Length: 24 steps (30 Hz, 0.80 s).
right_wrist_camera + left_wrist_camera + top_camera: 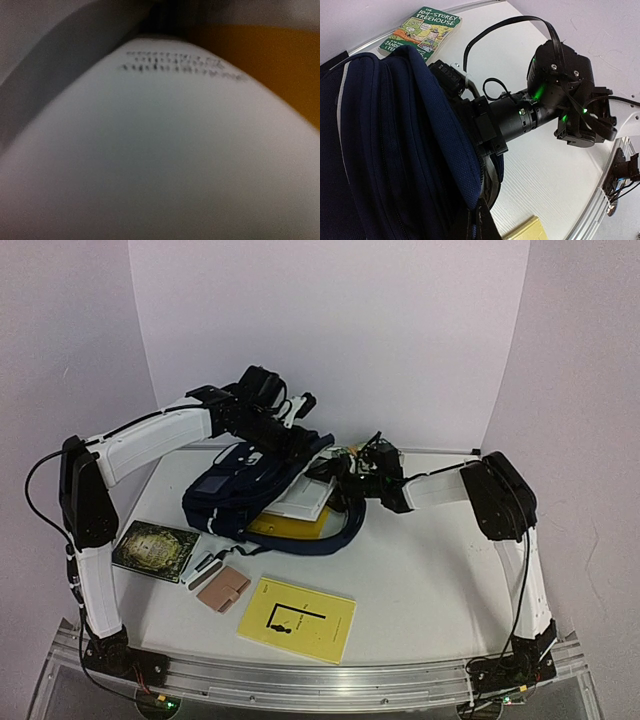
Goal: Pack the student bag
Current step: Place the book in the student bag.
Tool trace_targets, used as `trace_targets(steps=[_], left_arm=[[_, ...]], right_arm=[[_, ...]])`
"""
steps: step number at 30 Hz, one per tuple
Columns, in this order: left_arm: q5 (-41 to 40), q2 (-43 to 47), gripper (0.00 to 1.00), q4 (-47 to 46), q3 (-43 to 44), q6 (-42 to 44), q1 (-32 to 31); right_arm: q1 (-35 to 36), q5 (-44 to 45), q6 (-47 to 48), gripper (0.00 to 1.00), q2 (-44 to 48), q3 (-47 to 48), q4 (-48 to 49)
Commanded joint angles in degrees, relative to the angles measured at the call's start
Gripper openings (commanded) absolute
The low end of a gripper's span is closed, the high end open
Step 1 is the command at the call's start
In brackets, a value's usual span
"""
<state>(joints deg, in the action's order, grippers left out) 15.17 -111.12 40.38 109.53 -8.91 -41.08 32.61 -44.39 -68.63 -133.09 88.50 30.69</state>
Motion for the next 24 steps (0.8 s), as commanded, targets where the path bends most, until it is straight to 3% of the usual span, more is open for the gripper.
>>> trace_targets(steps=[1, 3, 6, 8, 13, 19, 24], left_arm=[[1.8, 7.0, 0.00, -6.4, 0.0, 0.8, 0.3], [1.9, 7.3, 0.00, -6.8, -0.5, 0.7, 0.5], [2.1, 7.5, 0.00, -7.3, -1.1, 0.6, 0.7], [2.4, 7.5, 0.00, -7.6, -1.5, 0.5, 0.8], [3.0, 7.9, 0.00, -8.3, -2.5, 0.3, 0.9], [4.5, 7.8, 0.00, -8.7, -3.1, 0.3, 0.9], [5.4, 7.9, 0.00, -9.3, -4.7, 0.0, 1.1]], right_arm=[[-1.5, 4.6, 8.6, 0.85, 7.1, -1.2, -10.6], [-1.5, 6.3, 11.0, 0.87, 9.7, -2.4, -15.0], [-1.6, 7.8, 13.0, 0.98, 12.2, -3.8, -19.3], [-1.6, 7.7, 14.1, 0.96, 13.3, -4.2, -21.5], [-1.2, 7.3, 14.0, 0.84, 12.5, -3.9, -23.1], [1.5, 7.3, 13.0, 0.54, 8.0, 2.3, -22.2], [3.6, 7.0, 11.2, 0.36, 1.2, 11.0, -19.4]])
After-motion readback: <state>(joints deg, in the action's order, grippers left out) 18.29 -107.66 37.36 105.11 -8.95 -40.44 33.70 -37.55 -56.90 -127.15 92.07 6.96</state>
